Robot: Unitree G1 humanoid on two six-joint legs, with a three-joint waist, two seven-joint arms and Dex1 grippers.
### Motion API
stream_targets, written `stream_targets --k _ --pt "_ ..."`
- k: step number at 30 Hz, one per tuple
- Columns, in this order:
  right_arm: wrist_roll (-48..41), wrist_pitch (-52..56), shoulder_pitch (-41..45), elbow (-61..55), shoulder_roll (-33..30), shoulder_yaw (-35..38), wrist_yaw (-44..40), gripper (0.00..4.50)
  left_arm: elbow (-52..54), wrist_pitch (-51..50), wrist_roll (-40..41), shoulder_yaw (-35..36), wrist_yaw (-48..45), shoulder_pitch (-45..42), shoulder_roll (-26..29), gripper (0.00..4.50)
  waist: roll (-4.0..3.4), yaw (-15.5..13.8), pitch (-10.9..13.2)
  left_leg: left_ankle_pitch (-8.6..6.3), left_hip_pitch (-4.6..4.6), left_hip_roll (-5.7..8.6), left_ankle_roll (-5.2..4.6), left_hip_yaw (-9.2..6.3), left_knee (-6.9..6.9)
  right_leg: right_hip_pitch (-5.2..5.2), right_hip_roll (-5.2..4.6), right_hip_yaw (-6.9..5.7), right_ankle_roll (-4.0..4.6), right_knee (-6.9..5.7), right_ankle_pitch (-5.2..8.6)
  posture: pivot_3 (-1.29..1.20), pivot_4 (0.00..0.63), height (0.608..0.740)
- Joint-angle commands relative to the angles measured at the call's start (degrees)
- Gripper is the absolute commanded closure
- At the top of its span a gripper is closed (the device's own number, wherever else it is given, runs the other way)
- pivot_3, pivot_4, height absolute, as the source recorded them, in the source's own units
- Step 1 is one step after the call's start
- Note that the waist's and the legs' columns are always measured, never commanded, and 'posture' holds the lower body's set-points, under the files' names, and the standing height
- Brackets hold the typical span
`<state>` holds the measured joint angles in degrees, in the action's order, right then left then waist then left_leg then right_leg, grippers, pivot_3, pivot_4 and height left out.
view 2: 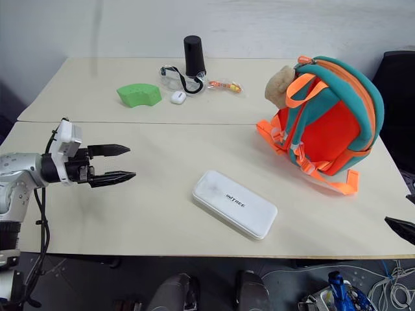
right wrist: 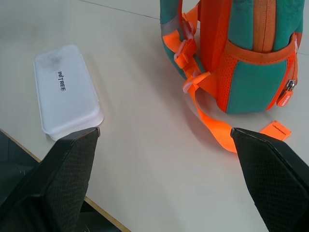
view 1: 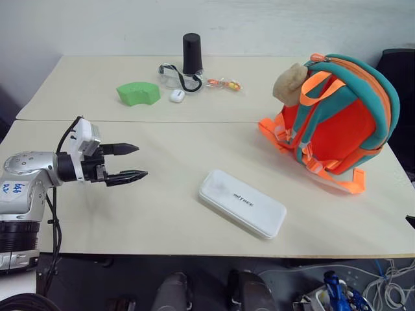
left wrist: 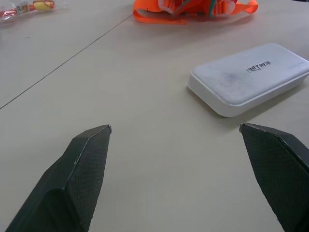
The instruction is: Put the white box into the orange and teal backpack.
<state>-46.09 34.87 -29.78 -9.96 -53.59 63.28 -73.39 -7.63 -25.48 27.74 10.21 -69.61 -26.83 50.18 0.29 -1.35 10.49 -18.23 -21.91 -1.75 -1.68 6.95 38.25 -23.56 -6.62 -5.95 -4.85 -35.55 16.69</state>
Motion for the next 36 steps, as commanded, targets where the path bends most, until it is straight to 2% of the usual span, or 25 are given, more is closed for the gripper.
stream_targets --k 1,4,17,24,25,26,28,36 --pt "0.5 -1.4 -0.1 -0.8 0.9 0.3 -0.2 0.06 0.4 1.1 -0.7 0.0 0.5 -0.7 0.1 0.01 0.00 0.0 0.0 0.00 0.00 0.00 0.00 0.00 0.00 0.00 0.00 0.00 0.00 0.00 0.00 0.00 0.150 0.740" --pt "1.0 -1.9 -0.3 -1.0 1.5 -0.1 -0.3 0.06 0.6 1.4 -2.8 -1.1 1.8 -0.1 0.4 0.01 0.00 0.0 0.0 0.00 0.00 0.01 0.00 0.00 0.00 0.00 0.00 0.00 0.00 0.00 0.00 0.00 0.150 0.740" --pt "3.3 -2.5 0.8 -1.3 1.1 -1.7 1.1 0.06 0.9 -1.7 -1.8 -2.1 2.4 -3.4 -0.1 0.01 0.00 0.0 0.0 0.01 0.01 0.02 0.01 0.01 0.00 0.00 0.01 0.00 -0.01 -0.03 0.00 0.00 0.150 0.740" --pt "2.3 -1.5 1.1 -5.5 1.5 -3.1 1.5 0.06 2.8 -3.7 -0.6 -2.5 1.9 -3.6 -1.0 0.01 0.00 0.0 0.0 0.02 0.02 0.01 0.03 0.02 0.01 0.00 0.06 0.00 -0.01 -0.06 0.00 0.00 0.150 0.740" --pt "2.0 -1.2 1.2 -6.3 1.4 -3.5 1.5 0.43 3.0 -3.7 -0.6 -3.0 1.3 -3.7 -1.3 0.41 0.00 0.0 0.0 0.02 0.02 0.01 0.03 0.02 0.01 0.00 0.06 0.00 -0.01 -0.06 0.00 0.00 0.150 0.740" --pt "1.6 -0.9 1.3 -7.5 1.4 -4.1 1.4 0.62 3.0 -3.5 -0.7 -3.8 0.6 -4.0 -1.7 0.57 0.00 0.0 0.0 0.02 0.02 0.02 0.03 0.02 0.01 0.01 0.06 0.00 -0.01 -0.06 0.00 0.00 0.150 0.740" --pt "0.8 -0.5 1.5 -10.1 1.4 -5.5 1.5 1.25 2.4 -2.6 -1.7 -5.7 -0.1 -5.1 -2.7 1.17 0.00 0.0 0.0 0.02 0.03 0.02 0.03 0.03 0.02 0.01 0.06 0.00 -0.01 -0.07 0.00 0.00 0.150 0.740" --pt "4.3 -3.5 -0.1 -22.2 2.3 -18.3 2.0 3.85 -6.1 8.2 -10.0 -16.8 -5.1 -11.4 -8.7 3.59 0.03 -0.2 0.0 0.05 0.02 0.10 0.02 0.04 0.07 0.02 0.26 -0.03 -0.02 -0.09 -0.01 0.00 0.150 0.740"
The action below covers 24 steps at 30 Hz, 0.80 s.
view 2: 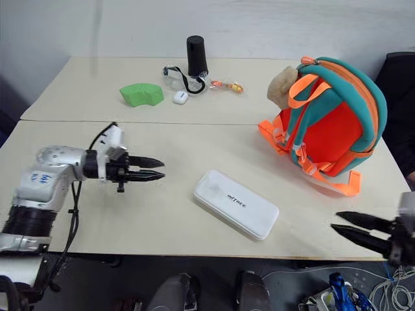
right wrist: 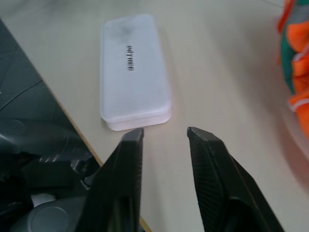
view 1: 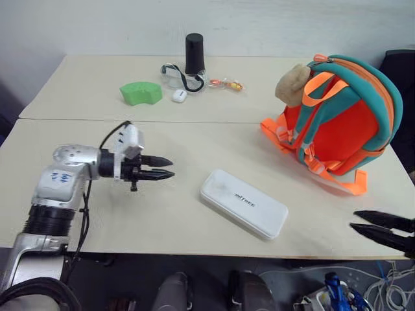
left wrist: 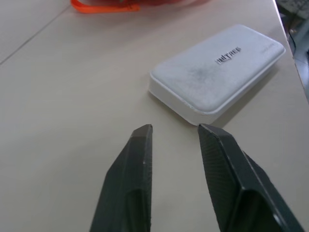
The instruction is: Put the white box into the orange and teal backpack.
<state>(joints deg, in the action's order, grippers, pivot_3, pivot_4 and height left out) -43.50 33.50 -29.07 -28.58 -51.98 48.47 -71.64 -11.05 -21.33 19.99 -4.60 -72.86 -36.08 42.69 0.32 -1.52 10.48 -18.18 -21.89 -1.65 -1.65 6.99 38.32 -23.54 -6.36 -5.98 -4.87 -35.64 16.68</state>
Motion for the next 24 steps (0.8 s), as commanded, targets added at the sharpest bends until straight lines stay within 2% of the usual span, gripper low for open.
stream_targets --k 1,2,3,7,13,20,24 --pt "2.8 -2.8 -0.6 -5.0 1.1 -6.7 0.9 4.19 -4.4 5.7 -3.1 -3.3 -2.5 -3.1 -2.6 3.90 0.02 0.0 0.0 0.00 0.00 0.00 0.00 0.00 0.02 0.00 0.01 0.00 0.00 -0.01 0.00 0.00 0.150 0.740" --pt "3.2 -3.1 -0.3 -6.1 1.4 -9.2 1.7 4.49 -5.6 6.9 -3.9 -4.1 -2.7 -3.9 -3.7 4.22 0.07 0.0 0.0 0.00 0.00 0.00 -0.01 0.00 0.04 0.00 0.02 -0.01 0.00 -0.02 0.00 0.00 0.150 0.740" --pt "3.9 -3.3 0.5 -7.1 1.9 -12.0 3.2 4.50 -6.8 8.2 -5.2 -5.0 -2.2 -4.5 -4.7 4.46 0.07 0.0 0.0 0.00 -0.02 -0.02 -0.01 0.00 0.10 0.00 0.04 -0.05 0.00 -0.03 0.00 0.00 0.150 0.740" --pt "11.3 -3.9 6.9 -8.4 2.9 -24.1 12.0 4.50 -10.0 14.0 -11.9 -9.6 -1.0 -5.2 -6.6 4.46 0.10 0.5 0.0 -0.04 -0.13 -0.09 -0.04 0.01 0.54 -0.06 0.01 -0.02 0.00 -0.22 0.00 0.00 0.150 0.740" --pt "16.1 -3.1 12.5 -6.4 3.3 -33.1 17.5 4.50 -11.5 15.8 -14.4 -10.9 -0.2 -5.9 -10.0 4.46 0.13 0.2 0.0 -0.06 -0.31 -0.11 -0.07 -0.09 0.71 -0.14 -0.06 -0.04 0.00 -0.26 0.00 0.00 0.150 0.740" --pt "18.5 -3.1 15.5 -3.5 2.3 -35.8 18.1 4.50 -8.9 15.0 -14.8 -11.9 -0.5 -5.1 -12.2 4.46 0.17 0.1 0.0 -0.13 -0.34 -0.03 -0.29 -0.09 0.81 -0.08 -0.08 -0.12 -0.06 -0.23 -0.03 0.00 0.150 0.740" --pt "11.2 -0.9 11.8 -5.6 0.1 -28.4 11.6 4.50 -9.6 15.2 -15.1 -11.5 -0.3 -5.4 -12.3 4.46 0.16 0.0 0.0 -0.14 -0.35 -0.03 -0.29 -0.10 0.81 -0.08 -0.07 -0.12 -0.06 -0.24 -0.03 0.00 0.150 0.740"
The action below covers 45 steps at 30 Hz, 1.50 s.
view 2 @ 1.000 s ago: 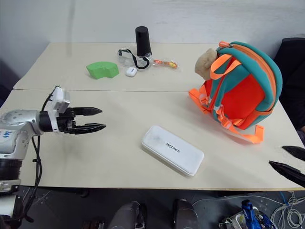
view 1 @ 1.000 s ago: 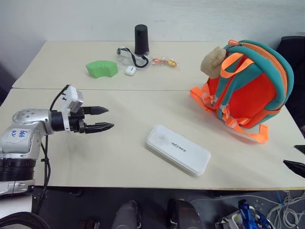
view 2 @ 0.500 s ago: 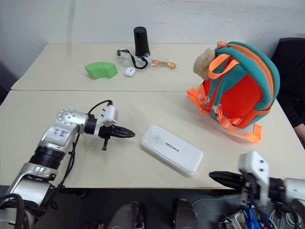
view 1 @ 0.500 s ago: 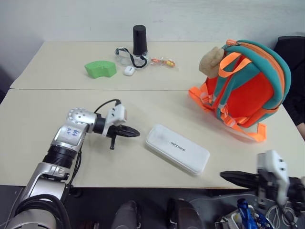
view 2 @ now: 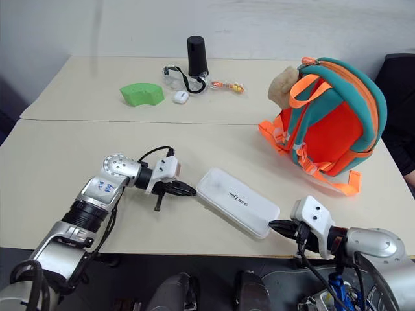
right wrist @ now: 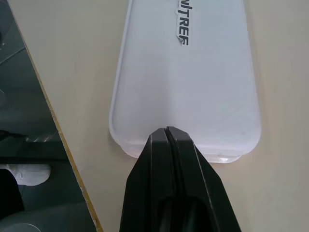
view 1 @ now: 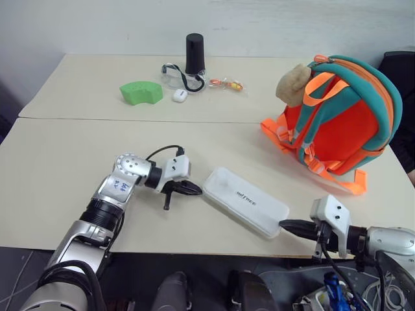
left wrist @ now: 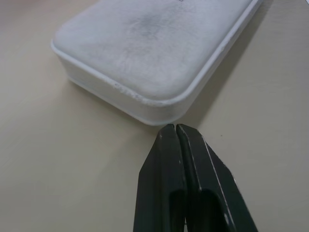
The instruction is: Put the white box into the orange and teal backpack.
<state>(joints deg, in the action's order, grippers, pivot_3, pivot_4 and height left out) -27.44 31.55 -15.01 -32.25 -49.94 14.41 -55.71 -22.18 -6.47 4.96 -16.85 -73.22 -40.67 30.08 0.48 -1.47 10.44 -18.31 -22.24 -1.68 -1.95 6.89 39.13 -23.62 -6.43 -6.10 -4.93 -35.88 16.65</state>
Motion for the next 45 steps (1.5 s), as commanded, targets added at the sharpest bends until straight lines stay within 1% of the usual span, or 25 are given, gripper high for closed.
stream_targets --k 1,4,6,9,13,18,21,23,26,29,32,34,38,42,44,45 --pt "-5.7 1.3 -2.9 -2.1 -2.3 6.6 -5.0 4.50 1.4 0.4 -0.1 0.7 0.1 -0.8 0.3 4.46 0.01 -0.1 0.0 0.00 -0.01 0.00 0.00 -0.03 0.00 0.01 0.00 0.00 0.00 0.01 0.00 0.00 0.150 0.740" --pt "-5.7 0.9 -6.4 -1.1 -3.9 10.7 -7.8 4.50 0.8 1.1 -0.8 0.7 0.1 -1.0 0.6 4.46 0.04 0.0 0.0 -0.01 0.02 0.00 -0.04 -0.02 0.01 0.06 -0.01 -0.02 -0.02 0.02 -0.01 0.00 0.150 0.740" --pt "-4.0 -0.3 -7.1 0.1 -4.2 11.1 -7.6 4.50 -0.3 1.4 -1.1 1.0 0.1 -1.7 0.7 4.46 0.06 0.0 0.0 -0.03 0.03 -0.01 -0.05 -0.02 0.01 0.06 -0.02 0.00 -0.02 0.02 -0.01 0.00 0.150 0.740" --pt "-0.8 -1.7 -5.3 1.2 -3.7 7.5 -5.0 4.50 -3.4 2.6 -1.6 1.2 -0.1 -3.8 0.8 4.46 0.09 0.1 0.0 -0.03 0.03 -0.02 -0.05 -0.01 0.01 0.05 -0.03 0.00 -0.02 0.01 -0.01 0.00 0.150 0.740" --pt "1.2 -2.3 -2.2 2.4 -2.4 3.7 -2.4 4.50 -6.8 4.1 -2.1 1.0 -0.6 -6.3 0.6 4.46 0.09 0.1 0.0 -0.02 0.03 -0.04 -0.02 -0.01 0.01 0.03 -0.03 -0.02 -0.02 0.02 -0.01 0.00 0.150 0.740" --pt "2.6 -2.0 2.3 3.7 -1.4 -0.5 -0.2 4.50 -14.4 7.8 -4.5 0.1 2.3 -11.4 -3.5 4.46 0.10 -0.1 0.0 -0.01 0.02 0.03 -0.03 0.04 0.02 0.01 0.00 -0.13 -0.03 0.00 -0.02 0.00 0.150 0.740" --pt "3.2 -2.2 3.7 4.2 -1.1 -1.6 0.6 4.50 -15.4 8.1 -4.8 -0.2 1.8 -12.0 -5.1 4.46 0.10 0.0 0.0 -0.01 -0.02 0.06 -0.07 0.03 0.04 0.02 -0.01 -0.21 -0.08 0.04 -0.04 0.00 0.150 0.740" --pt "3.5 -2.2 4.6 4.6 -0.9 -2.0 1.2 4.50 -14.5 7.7 -4.4 0.0 0.8 -11.7 -5.6 4.46 0.11 0.0 0.0 -0.02 -0.04 0.04 -0.09 0.05 0.04 0.02 0.01 -0.24 -0.13 0.03 -0.07 0.00 0.150 0.740" --pt "4.3 -2.4 5.6 5.6 -0.8 -2.2 2.3 4.50 -10.1 5.2 -2.5 0.4 -2.4 -9.7 -5.0 4.46 0.11 0.2 0.0 -0.02 -0.03 0.04 -0.08 0.12 0.04 -0.02 0.02 -0.28 -0.14 0.04 -0.07 0.00 0.150 0.740" --pt "4.8 -2.9 6.6 6.8 -0.7 -2.0 2.8 4.50 -3.1 1.8 -0.6 0.5 -5.4 -6.3 -3.1 4.46 0.10 0.4 0.0 -0.01 -0.01 0.00 -0.07 0.14 0.04 -0.03 0.05 -0.26 -0.14 0.02 -0.07 0.00 0.150 0.740" --pt "5.2 -3.3 7.9 7.7 -0.3 -1.9 3.6 4.50 3.6 -1.4 0.5 0.6 -6.6 -2.3 -0.8 4.46 0.10 0.4 0.0 -0.01 -0.01 -0.01 -0.06 0.14 0.04 -0.03 0.02 -0.19 -0.14 0.02 -0.07 0.00 0.150 0.740" --pt "5.3 -3.0 9.1 8.4 0.1 -2.0 4.3 4.50 6.8 -2.8 0.6 0.7 -6.5 0.0 0.5 4.46 0.10 0.3 0.0 -0.01 0.00 -0.02 -0.06 0.13 0.04 -0.03 -0.01 -0.10 -0.13 0.02 -0.07 0.00 0.150 0.740" --pt "5.9 -3.5 10.0 9.3 -0.1 -2.6 4.1 4.50 9.4 -5.7 0.7 1.7 -4.3 2.1 1.4 4.46 0.10 0.0 0.0 0.01 -0.02 0.02 -0.07 0.07 0.05 -0.01 -0.02 -0.04 -0.13 0.03 -0.07 0.00 0.150 0.740" --pt "6.8 -4.3 10.0 10.3 -1.0 -2.6 3.5 4.50 12.1 -13.9 2.7 3.9 -2.4 3.6 2.9 4.46 0.10 0.1 0.0 0.00 -0.02 0.02 -0.08 0.06 0.05 0.01 -0.03 0.00 -0.13 0.04 -0.07 0.00 0.150 0.740" --pt "7.1 -4.8 9.7 10.8 -1.5 -2.3 2.7 4.50 13.0 -19.7 4.7 5.7 -1.2 3.8 3.6 4.06 0.10 0.2 0.0 0.00 -0.02 0.01 -0.08 0.06 0.05 0.00 -0.03 -0.01 -0.13 0.03 -0.07 0.00 0.150 0.740" --pt "7.4 -5.2 9.7 11.1 -1.9 -2.3 2.2 4.50 13.7 -27.2 8.1 7.9 -1.2 3.6 4.2 3.70 0.10 0.2 0.0 0.00 -0.02 0.01 -0.08 0.06 0.05 0.00 -0.02 0.00 -0.13 0.03 -0.07 0.00 0.150 0.740"
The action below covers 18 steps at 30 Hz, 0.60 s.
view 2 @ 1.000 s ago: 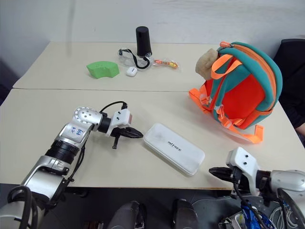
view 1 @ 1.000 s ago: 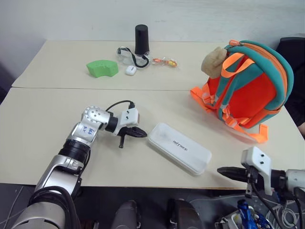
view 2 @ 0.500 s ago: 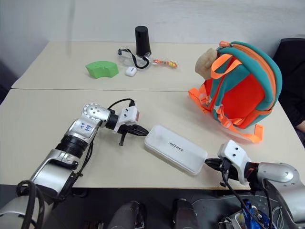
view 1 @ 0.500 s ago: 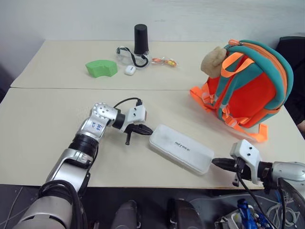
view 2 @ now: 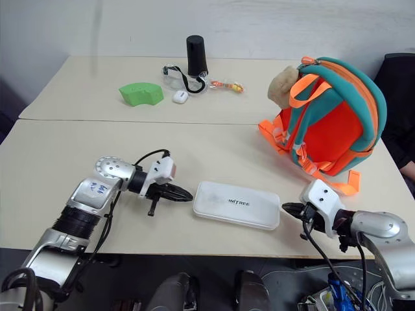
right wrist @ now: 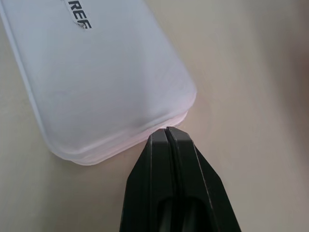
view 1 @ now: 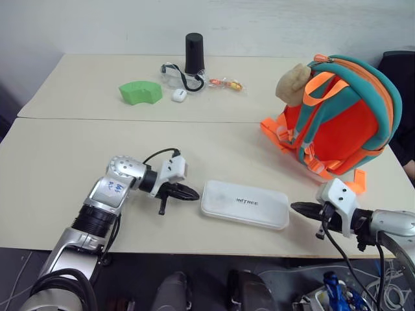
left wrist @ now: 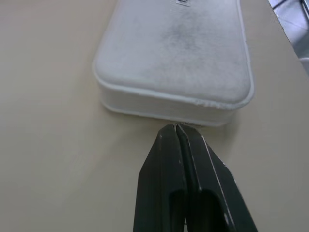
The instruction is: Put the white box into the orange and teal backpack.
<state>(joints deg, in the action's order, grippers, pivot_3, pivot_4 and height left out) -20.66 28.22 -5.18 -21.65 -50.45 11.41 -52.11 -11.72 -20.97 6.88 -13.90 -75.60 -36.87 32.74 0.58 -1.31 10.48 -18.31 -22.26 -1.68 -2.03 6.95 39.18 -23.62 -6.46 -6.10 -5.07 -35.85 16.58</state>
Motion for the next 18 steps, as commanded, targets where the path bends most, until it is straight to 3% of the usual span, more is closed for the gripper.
stream_targets --k 1,5,11,18 --pt "0.9 -2.4 -0.1 0.8 -1.7 0.5 -1.7 4.50 4.1 -21.0 9.8 6.9 1.1 -0.6 1.9 3.61 0.00 0.0 0.0 0.00 0.01 0.00 0.00 0.00 0.00 0.00 0.01 -0.02 0.00 -0.01 0.00 0.00 0.150 0.740" --pt "2.2 -3.8 0.5 1.7 -1.8 -0.9 -2.4 4.50 8.3 -40.7 18.7 10.2 2.9 -0.8 2.8 2.52 0.00 0.1 0.0 0.01 0.00 -0.02 0.01 -0.01 0.00 0.01 0.06 -0.01 -0.01 -0.08 0.01 0.00 0.150 0.740" --pt "3.2 -4.8 0.9 1.8 -1.4 -2.5 -2.6 4.50 9.1 -59.0 23.2 10.4 10.3 -2.6 2.3 0.61 0.00 0.0 0.0 0.03 0.02 0.01 0.05 -0.03 0.00 0.03 0.04 0.12 -0.02 -0.08 0.01 0.00 0.150 0.740" --pt "4.6 -5.6 1.2 1.5 -1.0 -4.3 -2.2 4.50 4.2 -63.7 22.7 8.0 18.5 -5.3 -0.9 0.61 0.00 0.0 0.0 0.05 0.03 0.02 0.09 -0.03 0.00 0.03 0.05 0.13 -0.01 -0.07 0.01 0.00 0.150 0.740"
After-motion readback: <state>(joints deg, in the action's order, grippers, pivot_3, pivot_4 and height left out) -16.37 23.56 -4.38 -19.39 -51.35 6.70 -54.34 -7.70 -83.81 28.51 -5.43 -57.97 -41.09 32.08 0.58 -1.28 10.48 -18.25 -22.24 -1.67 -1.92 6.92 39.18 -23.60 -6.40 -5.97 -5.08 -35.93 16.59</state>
